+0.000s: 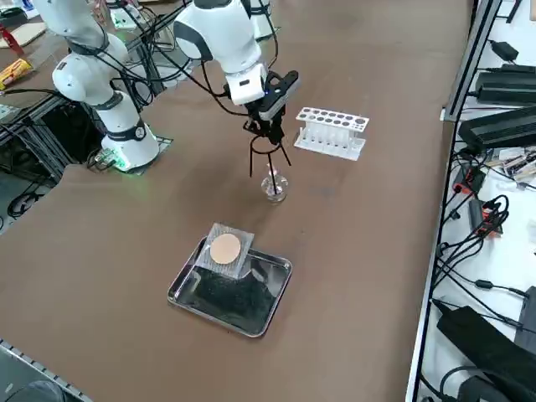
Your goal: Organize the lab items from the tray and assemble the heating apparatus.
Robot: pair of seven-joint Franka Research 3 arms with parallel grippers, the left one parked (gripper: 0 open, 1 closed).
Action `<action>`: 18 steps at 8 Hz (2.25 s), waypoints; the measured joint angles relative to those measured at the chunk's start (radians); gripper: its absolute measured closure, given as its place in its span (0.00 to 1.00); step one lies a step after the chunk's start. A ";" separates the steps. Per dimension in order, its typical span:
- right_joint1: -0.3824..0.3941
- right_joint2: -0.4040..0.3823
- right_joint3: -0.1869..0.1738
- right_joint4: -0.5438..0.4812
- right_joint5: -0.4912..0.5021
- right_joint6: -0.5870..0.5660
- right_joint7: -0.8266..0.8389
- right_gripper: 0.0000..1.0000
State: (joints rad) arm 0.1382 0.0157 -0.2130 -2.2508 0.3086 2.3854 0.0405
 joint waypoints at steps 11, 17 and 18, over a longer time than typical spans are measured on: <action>0.002 0.085 0.000 -0.047 0.021 0.054 -0.016 0.93; 0.012 0.096 0.000 -0.028 0.024 0.064 -0.060 0.61; 0.014 0.096 0.000 -0.023 0.023 0.064 -0.067 0.46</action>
State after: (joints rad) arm 0.1520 0.1117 -0.2126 -2.2741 0.3317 2.4491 -0.0268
